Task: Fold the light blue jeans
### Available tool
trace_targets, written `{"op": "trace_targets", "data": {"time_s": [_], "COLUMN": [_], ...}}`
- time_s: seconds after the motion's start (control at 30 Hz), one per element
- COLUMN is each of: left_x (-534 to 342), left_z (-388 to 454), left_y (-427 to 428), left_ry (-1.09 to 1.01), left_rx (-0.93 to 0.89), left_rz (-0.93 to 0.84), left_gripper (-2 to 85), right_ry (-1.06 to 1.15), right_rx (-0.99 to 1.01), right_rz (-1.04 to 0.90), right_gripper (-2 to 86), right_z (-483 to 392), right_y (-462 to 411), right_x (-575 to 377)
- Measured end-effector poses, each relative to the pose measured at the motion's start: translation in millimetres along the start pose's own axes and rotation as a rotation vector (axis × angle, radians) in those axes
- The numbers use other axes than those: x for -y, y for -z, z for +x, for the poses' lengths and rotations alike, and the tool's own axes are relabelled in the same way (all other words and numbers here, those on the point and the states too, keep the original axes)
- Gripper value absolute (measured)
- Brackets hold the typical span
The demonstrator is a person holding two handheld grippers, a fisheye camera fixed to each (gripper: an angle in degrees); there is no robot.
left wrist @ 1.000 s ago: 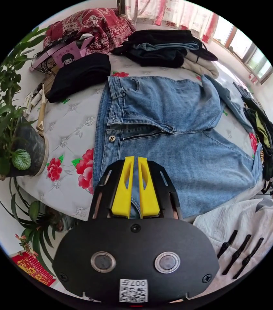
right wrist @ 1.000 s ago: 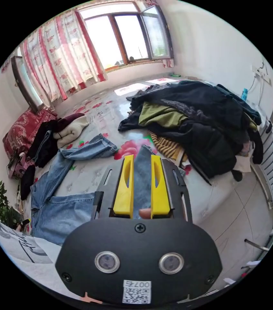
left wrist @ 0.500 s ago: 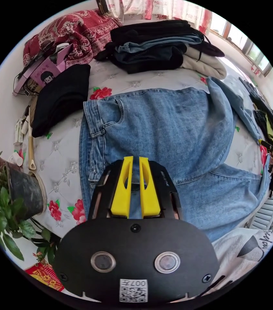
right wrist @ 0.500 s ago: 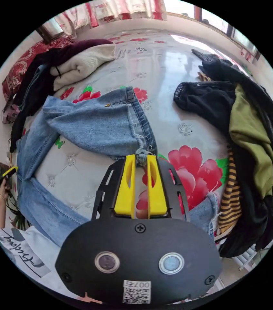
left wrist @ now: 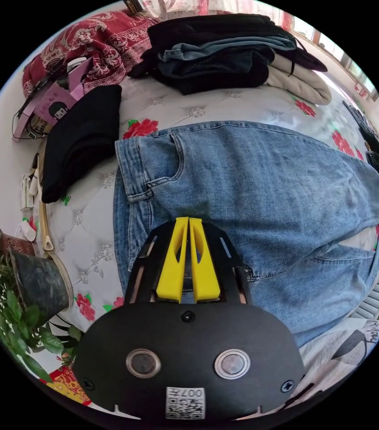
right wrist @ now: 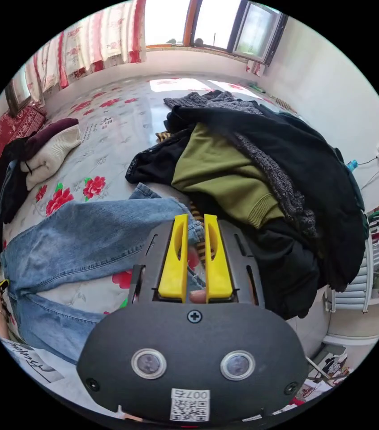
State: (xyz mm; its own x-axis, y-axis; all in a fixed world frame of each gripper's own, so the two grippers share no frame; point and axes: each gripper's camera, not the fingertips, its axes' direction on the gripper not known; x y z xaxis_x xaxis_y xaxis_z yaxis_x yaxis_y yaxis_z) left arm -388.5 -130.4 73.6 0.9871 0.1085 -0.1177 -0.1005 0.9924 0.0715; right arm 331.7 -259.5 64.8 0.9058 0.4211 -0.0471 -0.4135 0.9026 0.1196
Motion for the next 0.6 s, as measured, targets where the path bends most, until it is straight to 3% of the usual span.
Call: {"op": "trace_targets", "data": {"time_s": [0.1, 0.23, 0.33, 0.43, 0.53, 0.6], "left_x": [-8.6, -3.7, -19.2, -28.2, -29.0, -28.3], "left_z": [-1.2, 5.9, 7.2, 3.8, 9.0, 12.1], "left_y": [13.5, -21.4, -23.1, -23.8, -24.6, -25.0], "left_ry": [-0.006, -0.052, -0.103, -0.074, -0.088, -0.102], "left_rx": [-0.073, -0.070, -0.050, -0.061, -0.028, -0.010], "left_rz": [0.092, -0.062, 0.012, 0.038, 0.030, 0.018], "left_gripper": [-1.0, -1.0, -1.0, -1.0, -1.0, -1.0], "right_ry": [0.126, 0.223, 0.242, 0.266, 0.220, 0.230], "right_rx": [0.054, 0.126, 0.204, 0.208, 0.303, 0.317], "right_rz": [0.057, 0.019, -0.261, -0.184, -0.296, -0.268], "right_gripper": [5.3, 6.5, 5.6, 4.3, 2.9, 1.9], "right_z": [-40.6, -89.7, -111.4, -116.0, -102.1, -94.4], "right_y": [4.2, -15.0, -59.5, -54.6, -48.9, -35.5], "right_x": [-0.4, 24.5, 35.6, 10.4, 14.9, 24.1]}}
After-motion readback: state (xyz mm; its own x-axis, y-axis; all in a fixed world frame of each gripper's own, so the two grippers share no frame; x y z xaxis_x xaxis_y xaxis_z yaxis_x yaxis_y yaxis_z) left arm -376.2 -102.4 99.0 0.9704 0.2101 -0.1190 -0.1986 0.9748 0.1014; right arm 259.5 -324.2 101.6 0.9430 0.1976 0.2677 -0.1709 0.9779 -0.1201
